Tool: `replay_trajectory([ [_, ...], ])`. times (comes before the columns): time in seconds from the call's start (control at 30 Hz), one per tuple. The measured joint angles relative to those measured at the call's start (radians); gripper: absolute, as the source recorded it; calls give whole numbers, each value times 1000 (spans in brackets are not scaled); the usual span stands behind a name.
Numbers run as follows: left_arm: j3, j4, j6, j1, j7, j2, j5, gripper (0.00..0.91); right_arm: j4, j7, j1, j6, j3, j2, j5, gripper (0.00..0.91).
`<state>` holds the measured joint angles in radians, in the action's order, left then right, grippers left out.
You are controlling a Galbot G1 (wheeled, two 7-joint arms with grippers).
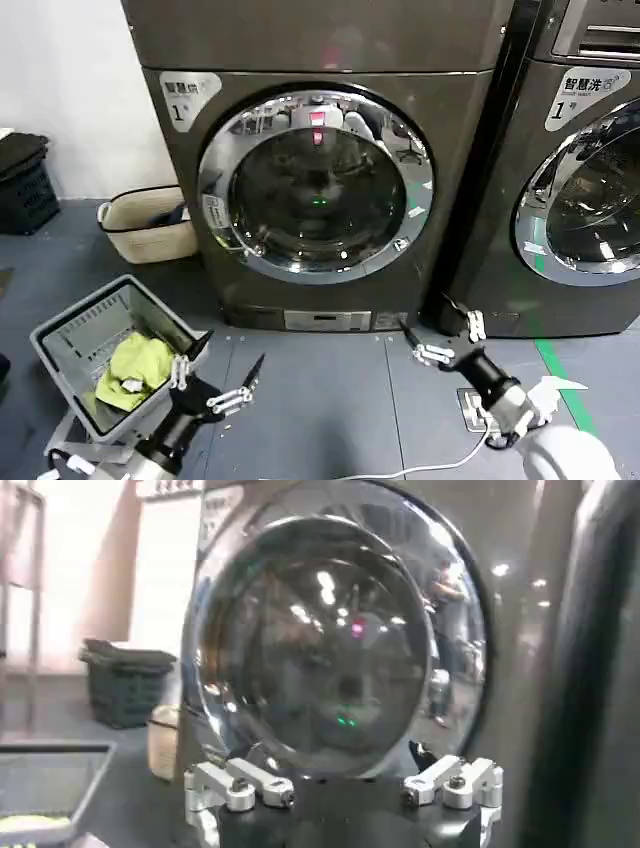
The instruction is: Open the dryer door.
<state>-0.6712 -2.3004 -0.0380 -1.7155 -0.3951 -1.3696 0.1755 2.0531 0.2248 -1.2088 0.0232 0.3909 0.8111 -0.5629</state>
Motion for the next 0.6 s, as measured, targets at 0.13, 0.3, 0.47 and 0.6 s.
replay_trajectory([
  [0.13,-2,0,0,-1,0,0,0,907,-33,0,120,1,-97,-23,-16,907],
  [0.3,-4,1,0,1,0,-2,-2,907,-78,0,263,2,-214,-21,-37,907],
  [0.47,-4,2,-1,2,-1,-5,-6,907,-138,-1,398,5,-332,0,-58,907],
  [0.6,-5,2,-1,1,-1,-5,-8,907,-187,-3,505,8,-417,20,-80,907],
])
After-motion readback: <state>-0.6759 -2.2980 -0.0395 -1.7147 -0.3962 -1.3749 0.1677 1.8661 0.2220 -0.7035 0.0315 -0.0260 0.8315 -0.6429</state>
